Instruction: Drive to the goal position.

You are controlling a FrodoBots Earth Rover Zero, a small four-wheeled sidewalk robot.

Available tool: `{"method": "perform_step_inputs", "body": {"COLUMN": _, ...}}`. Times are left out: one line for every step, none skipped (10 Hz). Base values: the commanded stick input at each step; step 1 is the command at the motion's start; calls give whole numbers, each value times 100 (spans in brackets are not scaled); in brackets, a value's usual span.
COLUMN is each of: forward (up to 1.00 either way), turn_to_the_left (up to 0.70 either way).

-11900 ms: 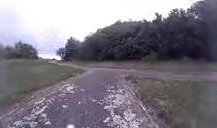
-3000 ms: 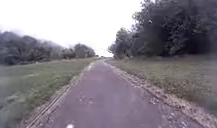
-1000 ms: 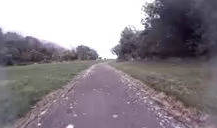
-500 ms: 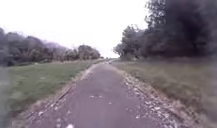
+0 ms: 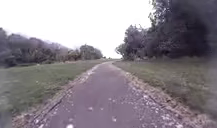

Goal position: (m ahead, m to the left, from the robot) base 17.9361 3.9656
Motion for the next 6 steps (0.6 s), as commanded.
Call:
{"method": "perform_step_inputs", "body": {"forward": 85, "turn_to_the_left": 0}}
{"method": "perform_step_inputs", "body": {"forward": 85, "turn_to_the_left": 0}}
{"method": "perform_step_inputs", "body": {"forward": 85, "turn_to_the_left": 0}}
{"method": "perform_step_inputs", "body": {"forward": 85, "turn_to_the_left": 0}}
{"method": "perform_step_inputs", "body": {"forward": 85, "turn_to_the_left": 0}}
{"method": "perform_step_inputs", "body": {"forward": 85, "turn_to_the_left": 0}}
